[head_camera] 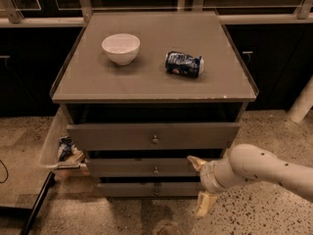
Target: Open middle drawer
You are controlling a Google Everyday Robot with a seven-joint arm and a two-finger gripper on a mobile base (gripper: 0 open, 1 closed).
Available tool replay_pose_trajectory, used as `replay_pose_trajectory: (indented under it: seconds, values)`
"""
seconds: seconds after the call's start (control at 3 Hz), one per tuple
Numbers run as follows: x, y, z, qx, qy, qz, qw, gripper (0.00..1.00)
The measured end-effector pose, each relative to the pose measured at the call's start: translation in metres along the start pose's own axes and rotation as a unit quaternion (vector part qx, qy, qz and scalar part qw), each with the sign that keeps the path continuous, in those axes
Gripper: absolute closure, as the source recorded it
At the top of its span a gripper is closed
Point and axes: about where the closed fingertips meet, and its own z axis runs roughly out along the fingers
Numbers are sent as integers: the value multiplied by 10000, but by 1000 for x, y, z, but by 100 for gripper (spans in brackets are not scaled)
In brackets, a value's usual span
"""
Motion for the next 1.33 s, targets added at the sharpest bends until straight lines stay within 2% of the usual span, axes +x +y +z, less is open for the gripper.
replay_pose_trajectory:
  seconds: [0.33, 0.67, 1.0, 1.33]
  values:
    - [12, -18, 21, 158, 123, -120, 9997, 0]
    - [12, -18, 21, 158, 123, -120, 9997, 0]
    - [15, -21, 39, 94, 50, -183, 9998, 0]
    - [30, -33, 65, 182, 30, -286, 9994, 0]
